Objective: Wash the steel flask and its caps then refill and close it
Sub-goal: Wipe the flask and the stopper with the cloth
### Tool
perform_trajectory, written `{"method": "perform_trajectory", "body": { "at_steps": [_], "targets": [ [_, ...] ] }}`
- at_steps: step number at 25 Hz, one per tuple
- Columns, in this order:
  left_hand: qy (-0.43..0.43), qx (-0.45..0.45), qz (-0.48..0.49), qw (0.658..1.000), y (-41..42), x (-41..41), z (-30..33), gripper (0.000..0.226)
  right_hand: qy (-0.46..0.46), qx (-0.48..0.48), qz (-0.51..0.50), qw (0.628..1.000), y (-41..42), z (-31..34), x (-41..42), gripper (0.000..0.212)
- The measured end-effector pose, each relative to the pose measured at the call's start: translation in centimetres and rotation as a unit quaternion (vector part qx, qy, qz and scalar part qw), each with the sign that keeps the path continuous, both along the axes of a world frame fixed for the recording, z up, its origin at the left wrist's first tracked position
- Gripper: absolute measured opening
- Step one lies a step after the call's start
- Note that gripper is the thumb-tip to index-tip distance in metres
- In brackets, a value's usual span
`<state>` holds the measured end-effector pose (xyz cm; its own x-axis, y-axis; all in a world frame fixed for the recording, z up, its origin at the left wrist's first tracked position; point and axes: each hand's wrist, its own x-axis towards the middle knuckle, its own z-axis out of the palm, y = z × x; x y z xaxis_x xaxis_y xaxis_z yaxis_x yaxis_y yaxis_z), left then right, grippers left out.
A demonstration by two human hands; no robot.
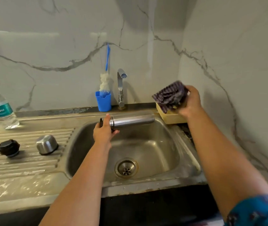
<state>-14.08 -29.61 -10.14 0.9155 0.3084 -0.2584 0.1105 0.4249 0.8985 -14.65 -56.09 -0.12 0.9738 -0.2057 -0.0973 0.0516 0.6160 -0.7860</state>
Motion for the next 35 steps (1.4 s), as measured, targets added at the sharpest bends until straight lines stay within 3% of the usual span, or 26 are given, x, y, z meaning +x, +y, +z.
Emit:
{"method": "perform_trajectory", "body": {
  "at_steps": [3, 4, 6, 7, 8, 10, 11, 12, 13, 14, 15, 16, 19, 23, 29, 35],
  "targets": [
    [-0.006, -0.015, -0.003, 1.000, 0.2, -1.8, 1.0, 0.056, 0.003, 0.174, 0.088, 0.981, 2.5, -3.4, -3.0, 0.056],
    [0.000, -0.017, -0.002, 1.000, 0.4, -2.3, 1.2, 0.052, 0.014, 0.193, 0.086, 0.977, 3.1, -4.0, -3.5, 0.051],
    [-0.001, -0.006, 0.008, 1.000, 1.3, -2.5, 1.2, 0.046, 0.027, 0.201, -0.007, 0.979, 4.6, -4.6, -3.1, 0.021],
    [-0.002, 0.006, 0.018, 1.000, 1.8, -2.5, 1.0, 0.046, 0.021, 0.193, -0.082, 0.978, 5.5, -4.9, -2.8, 0.024],
    [-0.002, 0.023, 0.028, 0.999, 2.4, -2.3, 0.8, 0.047, 0.002, 0.149, -0.147, 0.978, 6.6, -5.3, -2.5, 0.034],
    [-0.002, 0.039, 0.044, 0.998, 2.8, -2.1, 0.1, 0.047, -0.075, -0.094, -0.219, 0.968, 9.5, -6.3, -2.8, 0.047],
    [-0.001, 0.035, 0.048, 0.998, 2.6, -1.9, -0.4, 0.046, -0.141, -0.279, -0.187, 0.931, 11.2, -7.0, -2.9, 0.054],
    [0.000, 0.033, 0.046, 0.998, 2.4, -1.7, -0.9, 0.046, -0.195, -0.475, -0.115, 0.850, 12.8, -8.1, -2.8, 0.060],
    [0.000, 0.039, 0.043, 0.998, 2.1, -1.6, -1.2, 0.044, -0.221, -0.639, -0.015, 0.736, 14.5, -9.4, -2.6, 0.070],
    [0.001, 0.048, 0.040, 0.998, 2.0, -1.5, -1.3, 0.043, -0.214, -0.752, 0.059, 0.621, 15.9, -10.3, -2.7, 0.089],
    [-0.001, 0.053, 0.037, 0.998, 2.0, -1.3, -1.3, 0.043, -0.219, -0.814, 0.073, 0.533, 16.8, -11.1, -2.6, 0.107],
    [-0.008, 0.058, 0.029, 0.998, 2.2, -1.0, -1.3, 0.042, -0.237, -0.832, 0.057, 0.498, 17.1, -11.3, -2.5, 0.118],
    [-0.070, 0.050, 0.010, 0.996, 2.9, -0.8, -0.6, 0.028, -0.236, -0.840, -0.050, 0.486, 14.0, -10.2, -0.9, 0.123],
    [-0.102, 0.031, 0.000, 0.994, 3.1, -1.2, 0.1, 0.018, -0.076, -0.836, -0.100, 0.534, 8.3, -9.0, 0.2, 0.121],
    [-0.076, 0.042, 0.017, 0.996, 1.9, -0.4, -0.6, 0.031, -0.276, -0.839, -0.056, 0.466, 18.0, -10.3, -2.2, 0.118],
    [-0.099, 0.009, 0.031, 0.995, 3.9, -1.0, 0.2, 0.023, -0.149, -0.826, -0.111, 0.532, 9.6, -9.4, 0.2, 0.113]
  ]
}}
